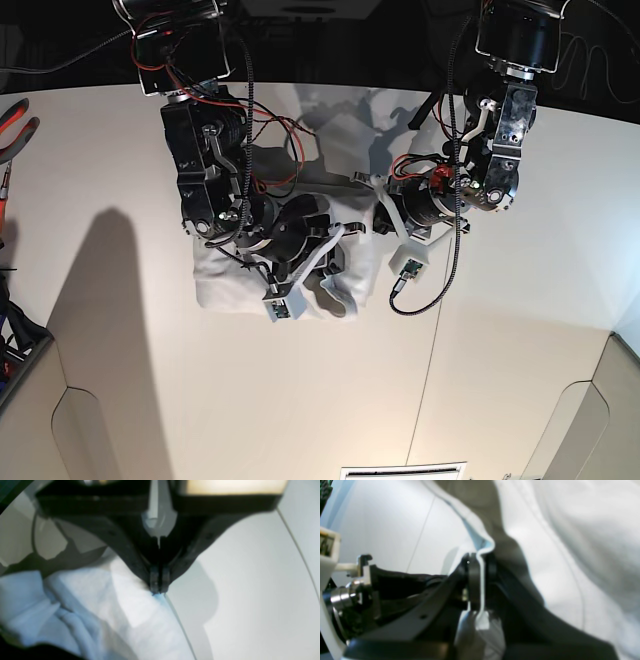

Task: Layout the t-shirt on the table in an organized manner, then fold the t-shirt properly
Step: 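Fold the bundle over again with both grippers into a compact square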

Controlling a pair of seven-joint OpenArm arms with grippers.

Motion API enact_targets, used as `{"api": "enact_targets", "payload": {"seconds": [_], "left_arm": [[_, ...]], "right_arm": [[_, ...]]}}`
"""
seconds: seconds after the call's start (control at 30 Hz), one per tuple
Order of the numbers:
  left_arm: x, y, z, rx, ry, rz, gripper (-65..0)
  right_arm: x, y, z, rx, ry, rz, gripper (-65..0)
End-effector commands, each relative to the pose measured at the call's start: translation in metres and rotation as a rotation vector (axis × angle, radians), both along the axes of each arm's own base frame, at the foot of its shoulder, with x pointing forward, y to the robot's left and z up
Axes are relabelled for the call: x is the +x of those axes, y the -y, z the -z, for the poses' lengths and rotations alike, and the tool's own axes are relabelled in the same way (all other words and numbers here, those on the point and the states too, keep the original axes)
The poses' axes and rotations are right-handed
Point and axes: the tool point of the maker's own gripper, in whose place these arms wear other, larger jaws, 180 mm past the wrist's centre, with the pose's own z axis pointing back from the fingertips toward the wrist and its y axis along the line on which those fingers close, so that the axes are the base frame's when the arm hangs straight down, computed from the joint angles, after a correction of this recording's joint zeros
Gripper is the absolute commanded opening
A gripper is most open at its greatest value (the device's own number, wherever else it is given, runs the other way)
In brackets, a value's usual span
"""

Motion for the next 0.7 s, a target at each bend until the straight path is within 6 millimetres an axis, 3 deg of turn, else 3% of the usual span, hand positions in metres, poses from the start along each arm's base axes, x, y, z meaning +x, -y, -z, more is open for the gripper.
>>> {"api": "enact_targets", "payload": {"seconds": [0.0,0.17,0.3,0.47,0.67], "left_arm": [[0.011,0.006,-0.014,-0.032,0.048,0.008,-65.0],[0.011,0.006,-0.014,-0.032,0.048,0.008,-65.0],[0.011,0.006,-0.014,-0.032,0.049,0.008,-65.0],[0.011,0.006,-0.014,-0.032,0.049,0.008,-65.0],[0.011,0.006,-0.015,-0.032,0.050,0.008,-65.0]], "right_arm": [[0.010,-0.015,-0.021,0.052,0.056,-0.019,-55.2],[-0.008,-0.039,-0.025,0.082,0.053,-0.142,-43.7],[-0.017,-0.053,-0.028,0.099,0.049,-0.191,-43.4],[-0.012,-0.053,-0.034,0.089,0.060,-0.204,-43.4],[-0.004,-0.052,-0.065,0.060,0.117,-0.245,-43.5]]}}
